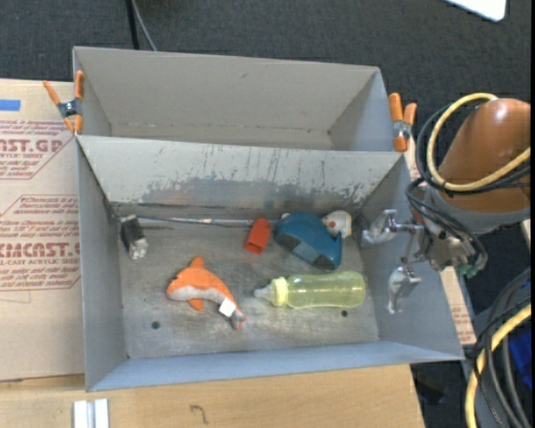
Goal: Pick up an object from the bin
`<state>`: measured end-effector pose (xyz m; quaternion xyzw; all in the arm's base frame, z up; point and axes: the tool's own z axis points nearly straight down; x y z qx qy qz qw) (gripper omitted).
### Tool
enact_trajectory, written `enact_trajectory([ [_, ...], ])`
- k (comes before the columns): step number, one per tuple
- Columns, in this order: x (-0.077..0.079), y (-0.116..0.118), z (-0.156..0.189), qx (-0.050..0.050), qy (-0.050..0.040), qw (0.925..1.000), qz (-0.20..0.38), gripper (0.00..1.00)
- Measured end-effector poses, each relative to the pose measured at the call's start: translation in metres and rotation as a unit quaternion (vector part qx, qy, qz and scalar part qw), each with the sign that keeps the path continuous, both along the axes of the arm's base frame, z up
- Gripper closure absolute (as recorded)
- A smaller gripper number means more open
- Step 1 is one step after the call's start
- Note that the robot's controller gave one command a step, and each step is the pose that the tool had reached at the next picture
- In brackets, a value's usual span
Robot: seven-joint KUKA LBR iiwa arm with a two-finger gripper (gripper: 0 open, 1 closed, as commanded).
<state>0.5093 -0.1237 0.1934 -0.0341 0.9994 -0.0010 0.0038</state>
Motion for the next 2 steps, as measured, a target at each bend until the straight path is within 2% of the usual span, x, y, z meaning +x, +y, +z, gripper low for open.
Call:
enact_trajectory([
  [1, 0.004, 0.011, -0.067, 0.001, 0.0009, 1.0, 0.003, 0.0],
  [2, -0.018, 0.004, -0.115, 0.001, 0.0004, 0.9959, -0.091, 1.0],
])
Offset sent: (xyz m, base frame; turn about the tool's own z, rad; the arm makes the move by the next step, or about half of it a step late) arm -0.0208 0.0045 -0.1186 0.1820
